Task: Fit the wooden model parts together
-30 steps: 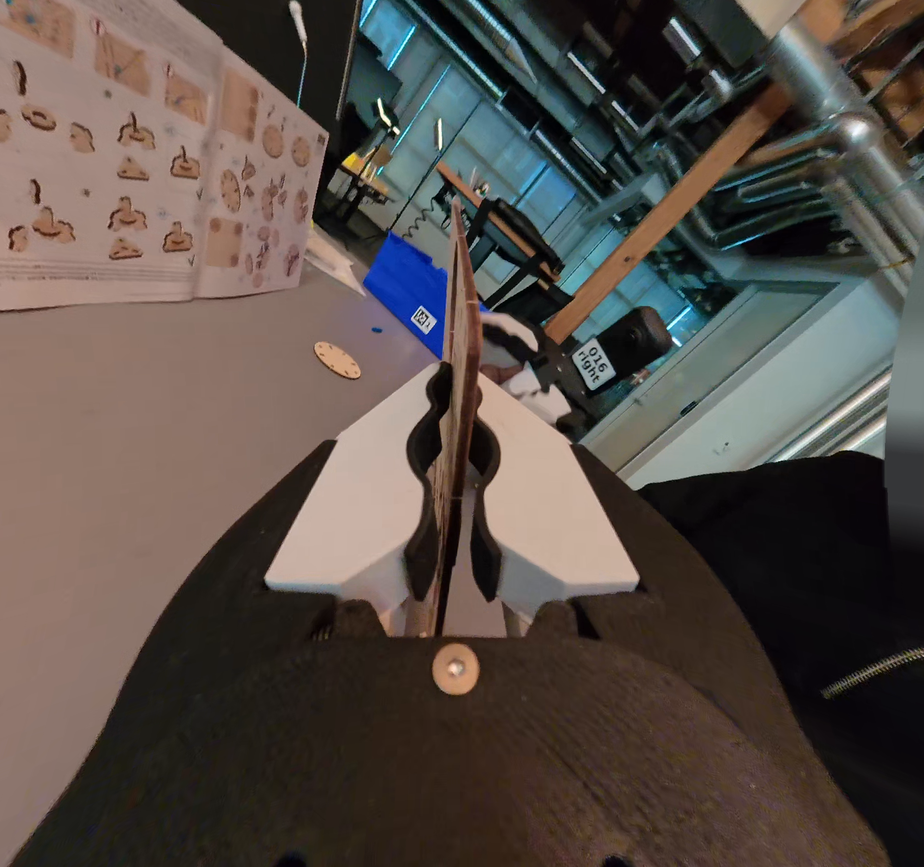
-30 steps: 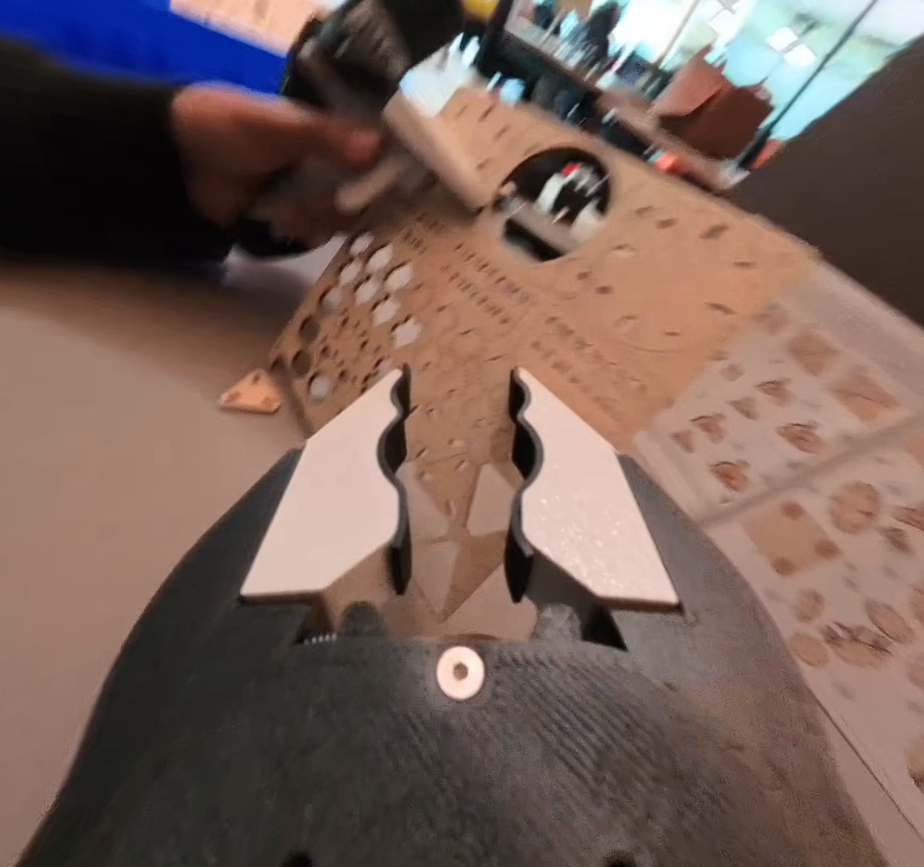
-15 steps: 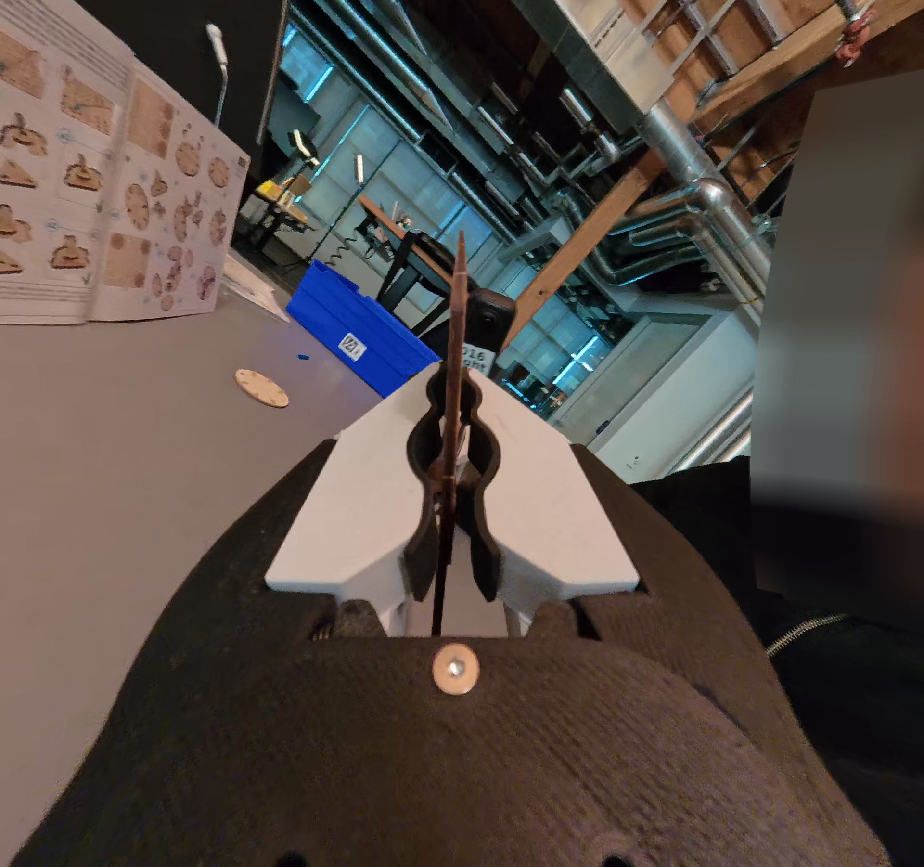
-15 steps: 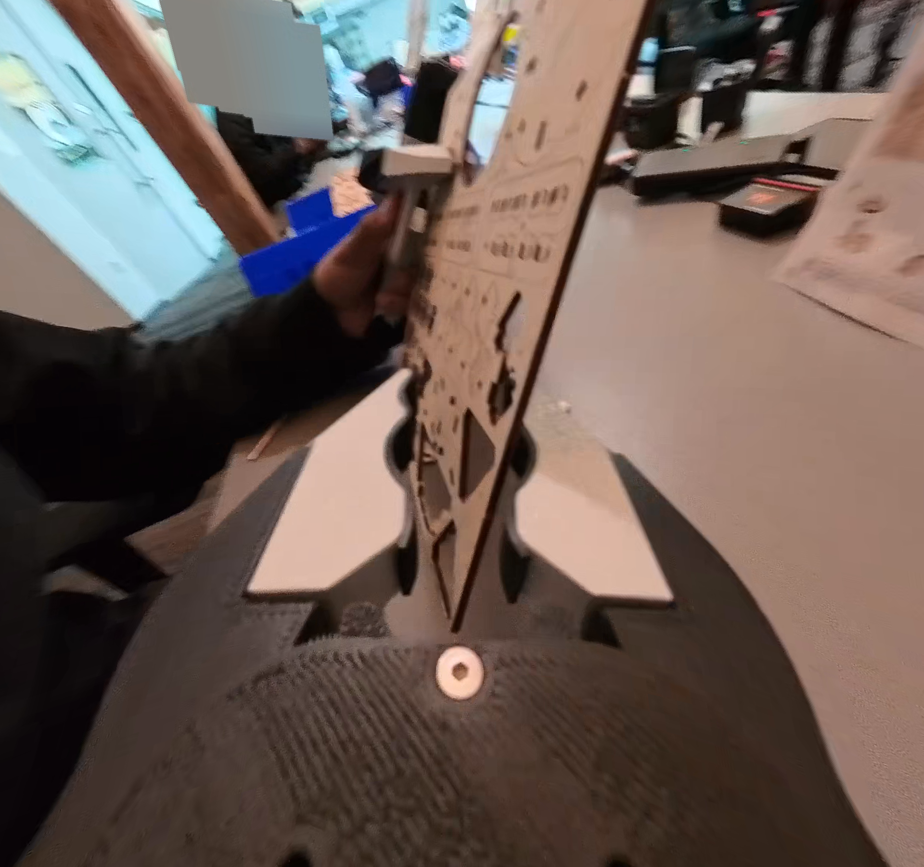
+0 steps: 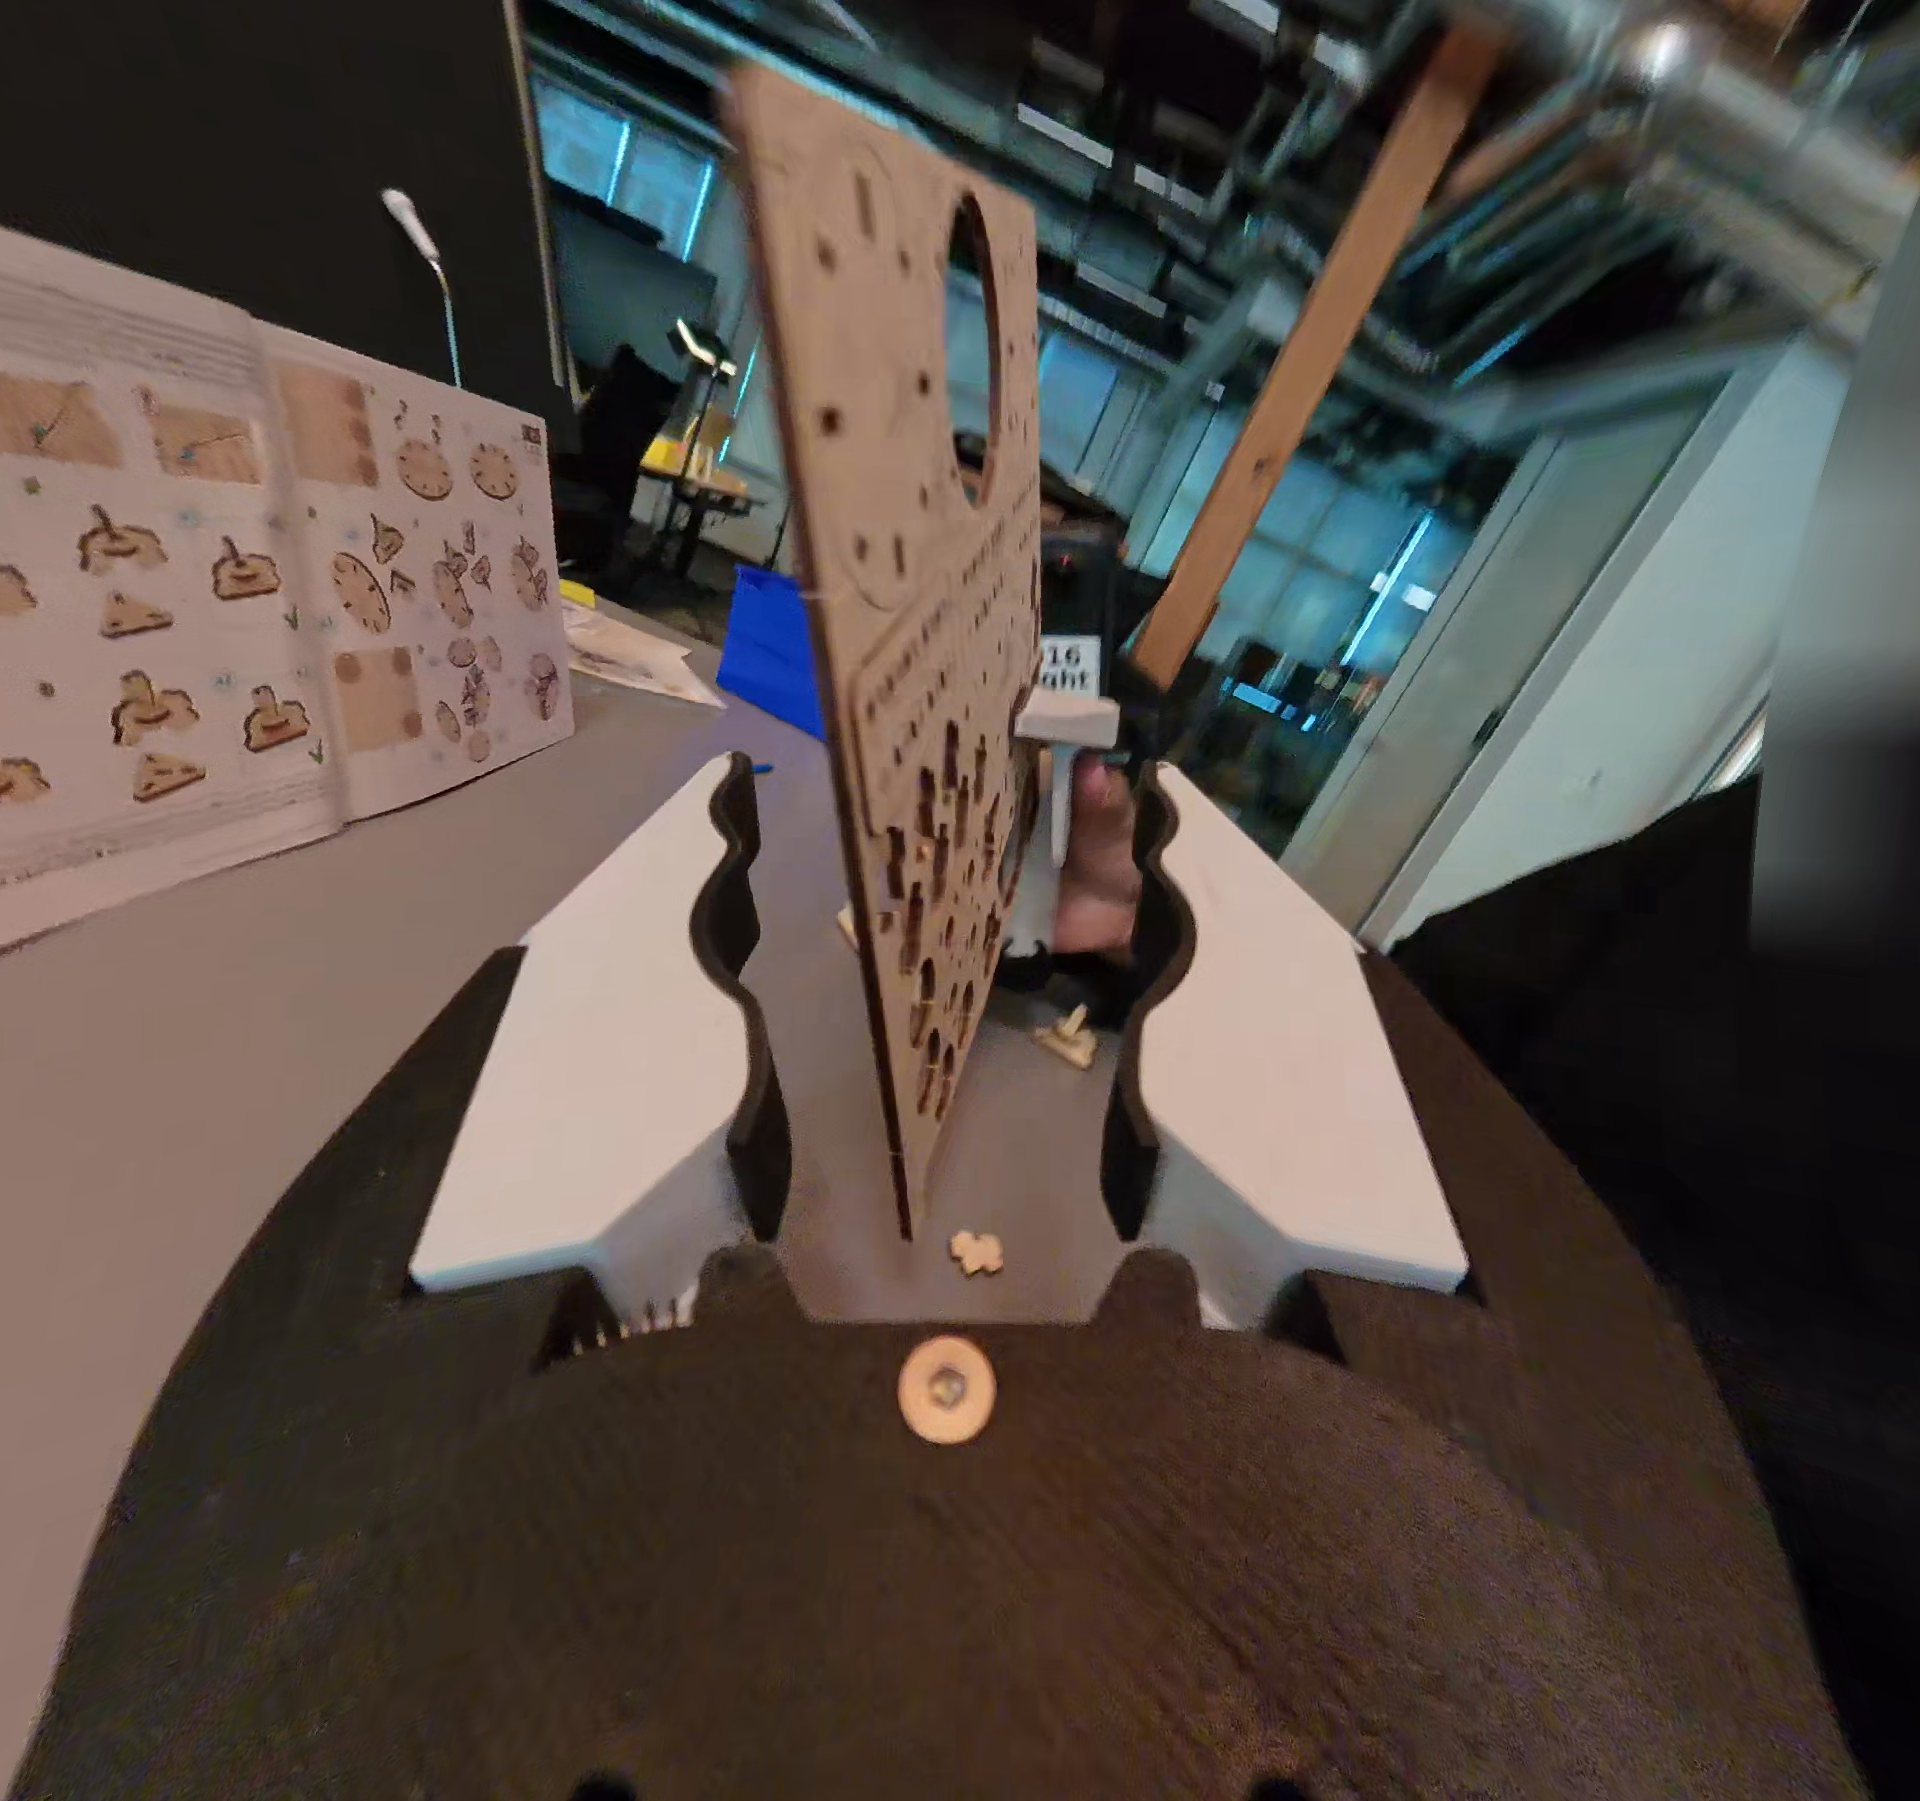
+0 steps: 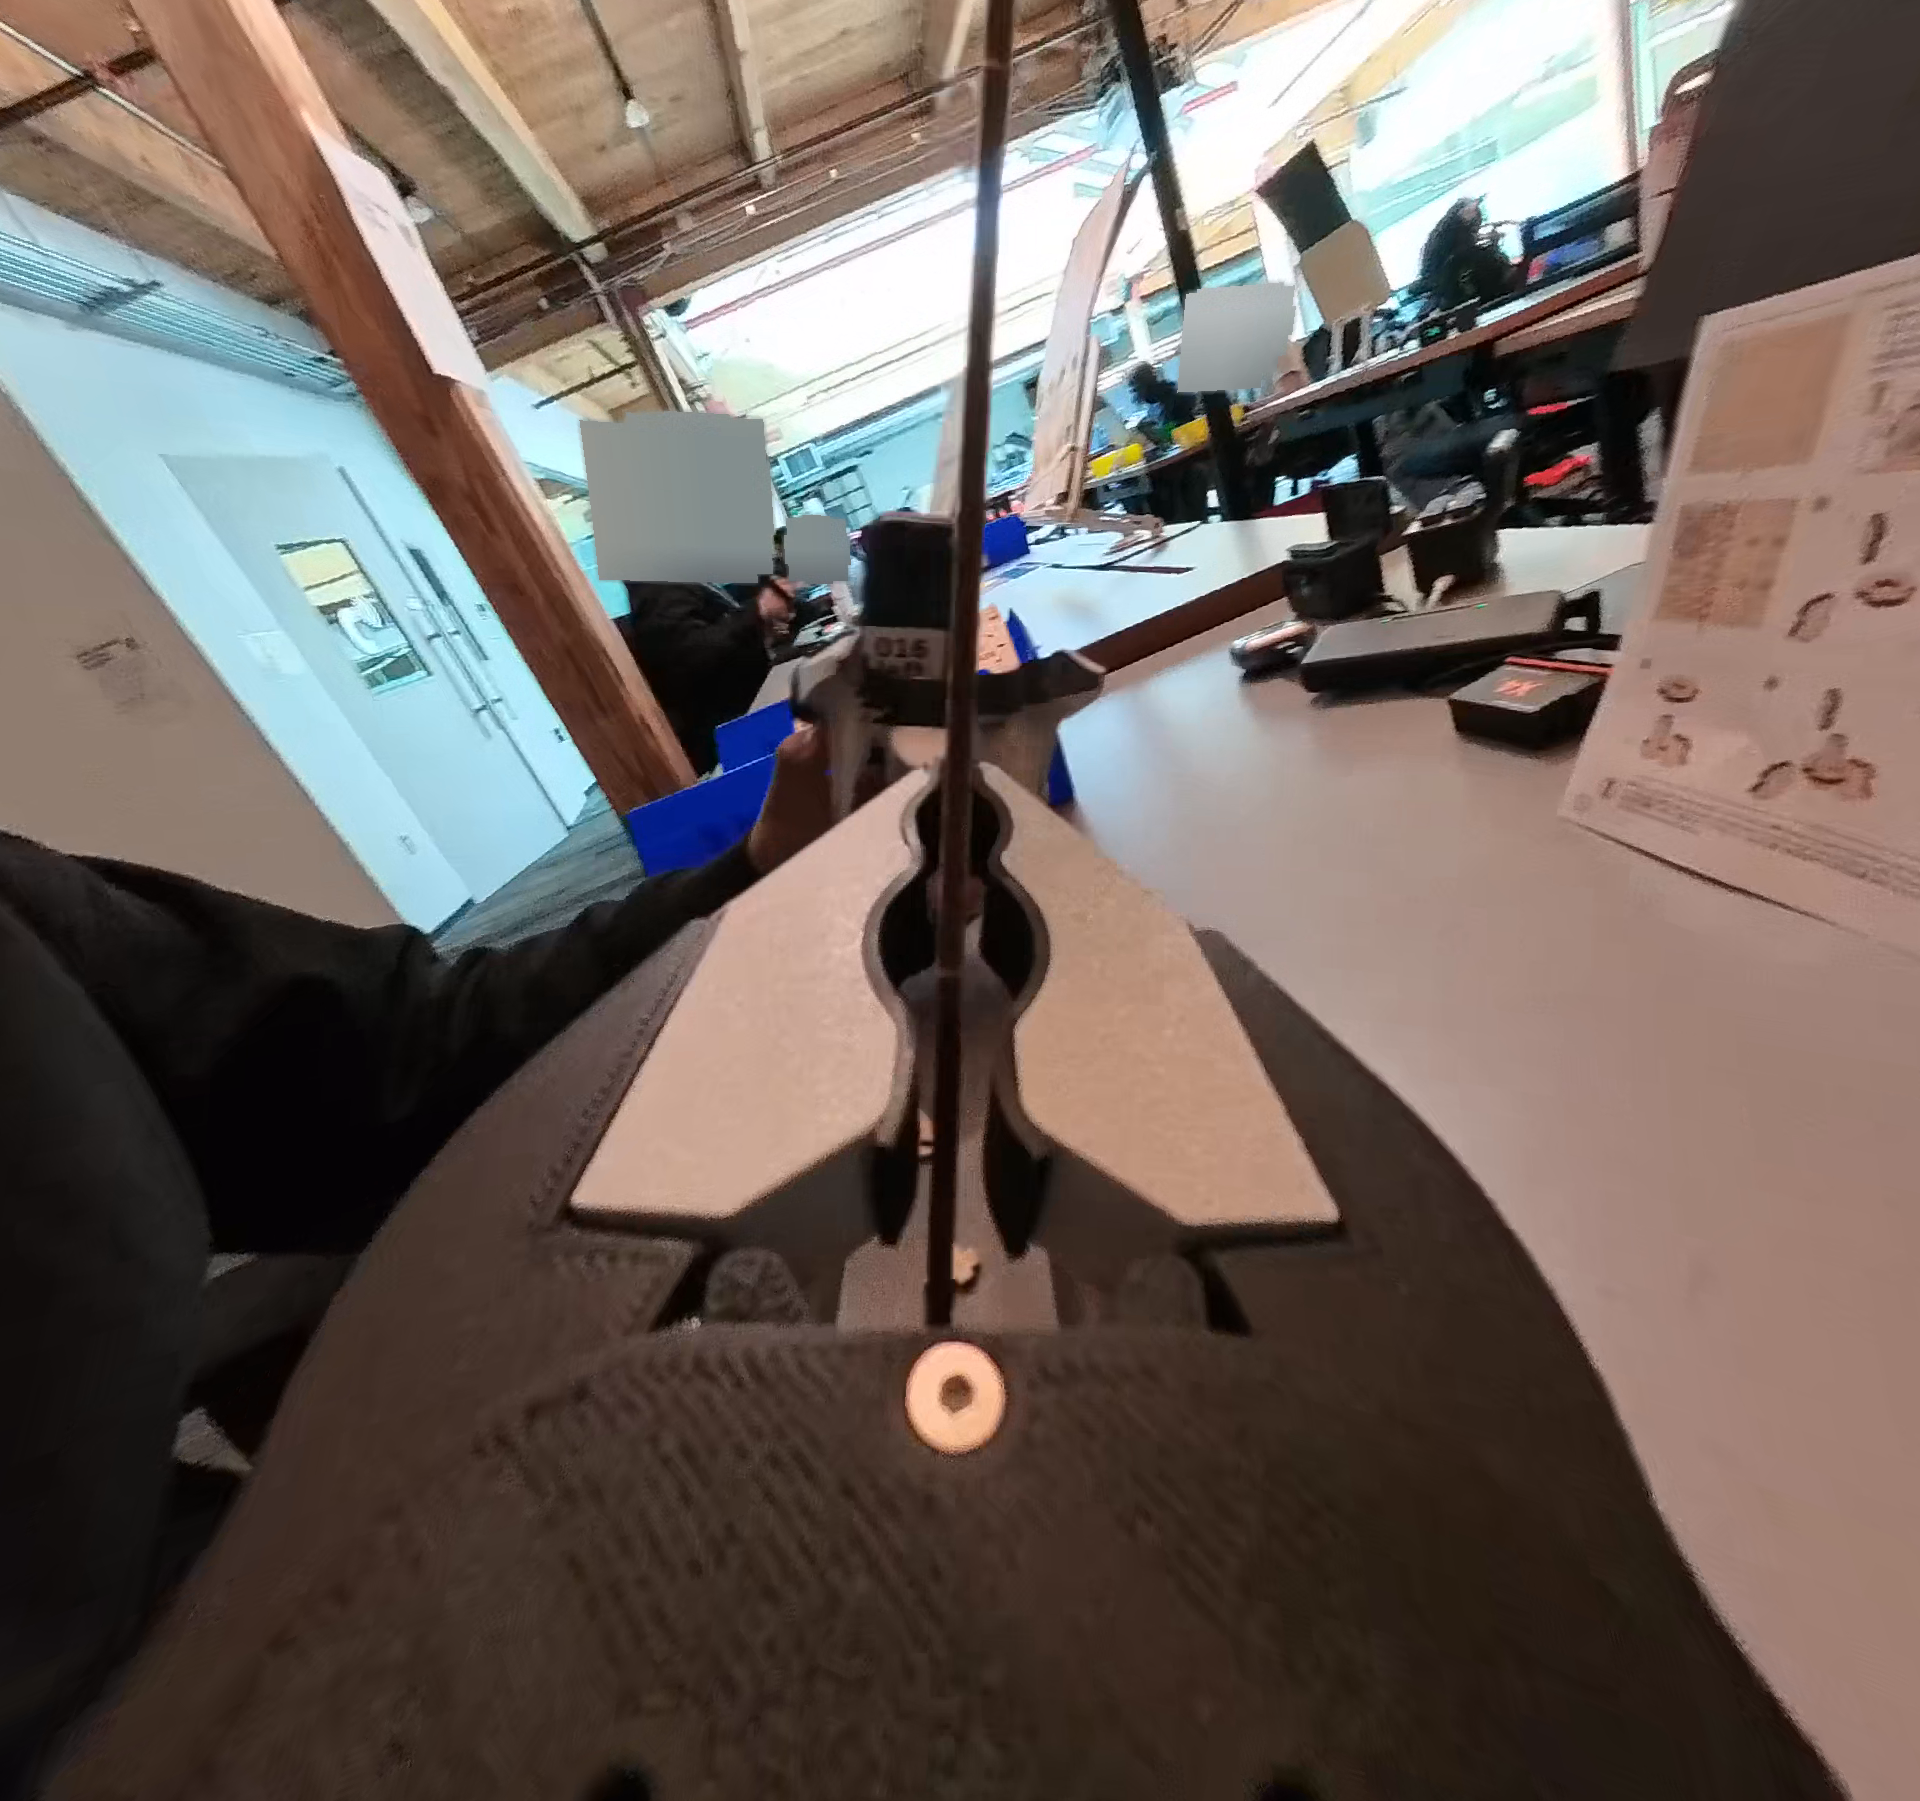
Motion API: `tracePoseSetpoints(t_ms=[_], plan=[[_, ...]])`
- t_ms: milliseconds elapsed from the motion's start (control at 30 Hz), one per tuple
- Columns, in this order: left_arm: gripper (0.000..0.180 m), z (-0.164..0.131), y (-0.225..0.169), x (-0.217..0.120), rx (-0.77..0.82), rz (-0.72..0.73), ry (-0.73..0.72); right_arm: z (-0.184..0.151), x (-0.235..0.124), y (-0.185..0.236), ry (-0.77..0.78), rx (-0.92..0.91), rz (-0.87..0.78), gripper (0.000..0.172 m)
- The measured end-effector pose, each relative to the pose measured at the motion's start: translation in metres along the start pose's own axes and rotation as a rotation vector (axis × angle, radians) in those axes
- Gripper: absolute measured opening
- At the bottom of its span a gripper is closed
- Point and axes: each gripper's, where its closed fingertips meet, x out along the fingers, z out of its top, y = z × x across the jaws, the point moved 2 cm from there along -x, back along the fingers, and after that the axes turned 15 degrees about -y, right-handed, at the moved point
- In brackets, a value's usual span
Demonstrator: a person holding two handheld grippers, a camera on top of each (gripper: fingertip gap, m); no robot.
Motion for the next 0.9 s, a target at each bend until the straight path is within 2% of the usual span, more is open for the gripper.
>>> tracePoseSetpoints(t_ms=[67, 133, 233, 300, 367, 633, 900], plan=[[0.071, -0.010, -0.006, 0.005, 0.086, -0.012, 0.058, -0.001, 0.002, 0.001, -0.007, -0.018, -0.008, 0.000], [0.060, -0.015, -0.010, 0.008, 0.131, -0.016, 0.079, -0.002, 0.005, 0.006, -0.026, 0.003, 0.012, 0.000], [0.046, -0.007, -0.014, 0.007, 0.088, -0.044, 0.002, -0.008, 0.010, 0.013, -0.031, 0.041, 0.042, 0.000], [0.026, -0.001, -0.014, 0.004, 0.031, -0.062, -0.040, -0.015, 0.013, 0.015, -0.004, 0.035, 0.048, 0.001], [0.005, -0.001, -0.017, 0.001, 0.019, -0.090, -0.023, -0.019, 0.014, 0.016, 0.009, 0.024, 0.049, 0.000], [0.002, -0.004, -0.014, 0.000, 0.013, -0.055, 0.026, -0.021, 0.015, 0.013, 0.008, 0.031, 0.029, 0.001], [0.004, -0.001, -0.015, 0.000, 0.108, 0.001, 0.036, -0.020, 0.018, 0.014, 0.010, -0.046, -0.015, 0.002]])
